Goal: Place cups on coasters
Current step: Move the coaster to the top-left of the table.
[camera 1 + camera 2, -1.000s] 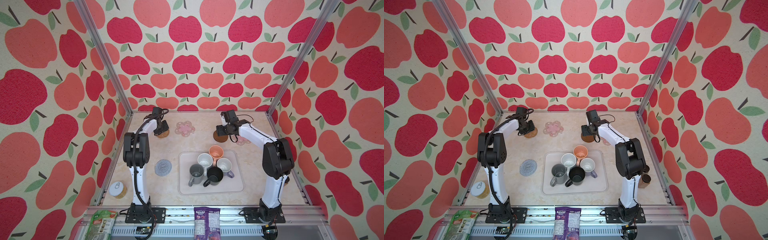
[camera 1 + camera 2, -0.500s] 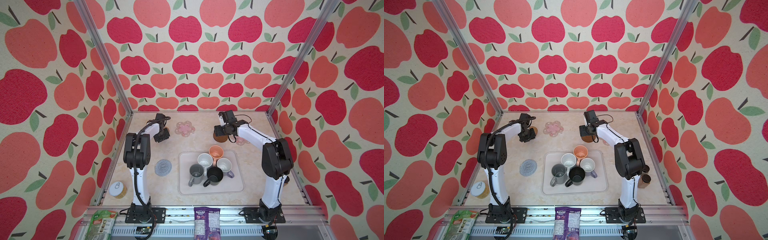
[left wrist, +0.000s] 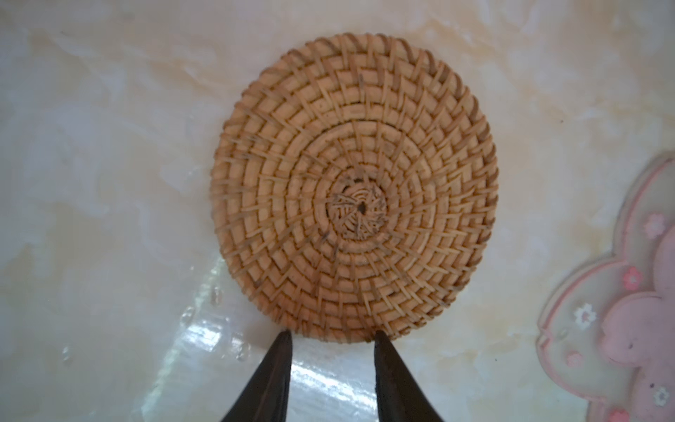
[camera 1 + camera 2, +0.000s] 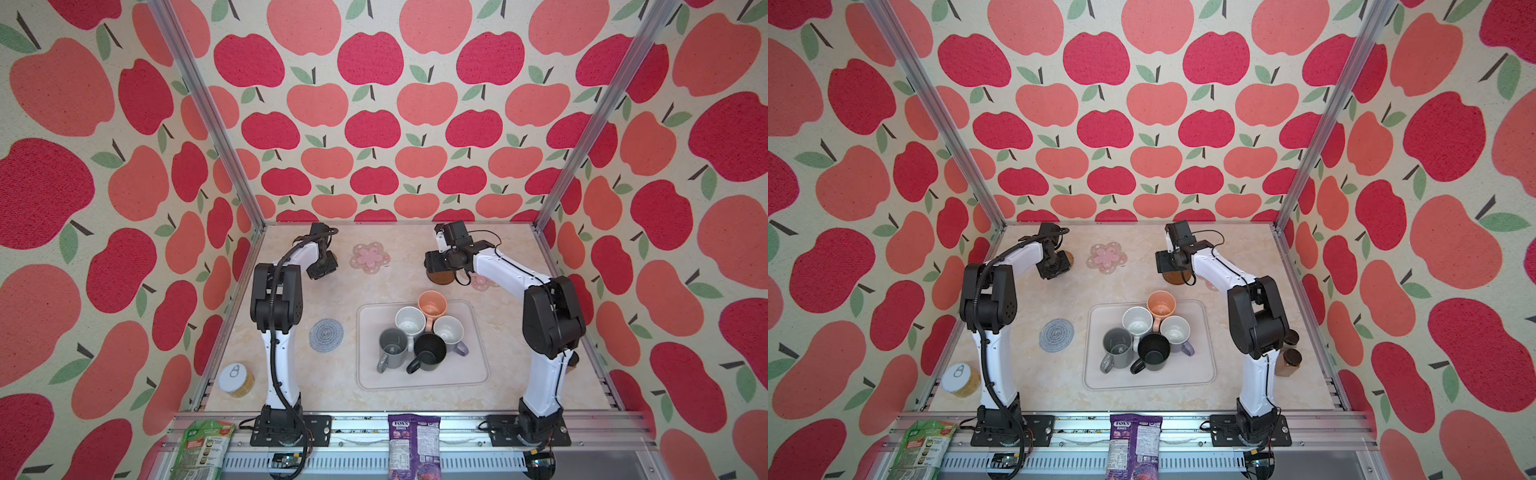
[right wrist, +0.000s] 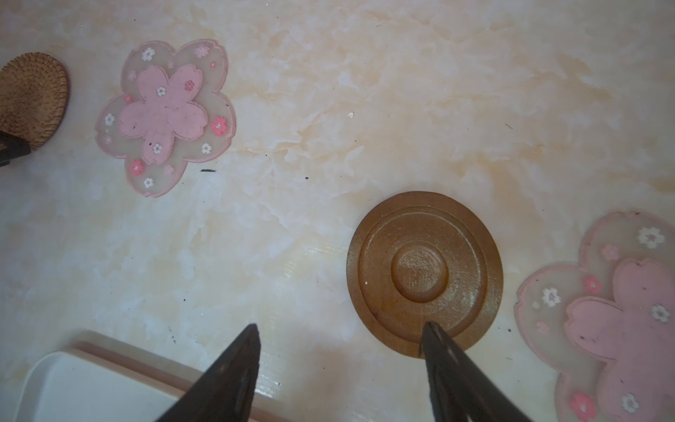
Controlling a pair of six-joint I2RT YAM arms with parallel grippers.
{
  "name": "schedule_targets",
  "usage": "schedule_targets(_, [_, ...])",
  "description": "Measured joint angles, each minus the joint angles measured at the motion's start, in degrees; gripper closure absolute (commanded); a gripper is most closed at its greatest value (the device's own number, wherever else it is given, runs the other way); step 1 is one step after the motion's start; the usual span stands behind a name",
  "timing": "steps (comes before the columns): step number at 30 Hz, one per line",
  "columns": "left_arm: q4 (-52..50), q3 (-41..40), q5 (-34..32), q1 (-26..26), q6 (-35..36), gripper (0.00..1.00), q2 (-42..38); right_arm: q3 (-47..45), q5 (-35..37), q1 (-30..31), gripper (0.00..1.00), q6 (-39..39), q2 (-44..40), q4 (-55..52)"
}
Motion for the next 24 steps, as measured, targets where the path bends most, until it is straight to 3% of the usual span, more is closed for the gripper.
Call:
schedule_targets(13, [3.61, 8.96, 0.44, 1.38, 0.04, 0.58, 6.29, 2.60, -7.19, 1.79, 0.28, 5.33, 6.84, 3.34])
schedule_targets(24, [13.70, 6.23, 10.14, -1.36, 1.36, 0.56, 6.36, 6.12, -11.56, 3.52, 0.28, 9.66, 11.61, 6.82])
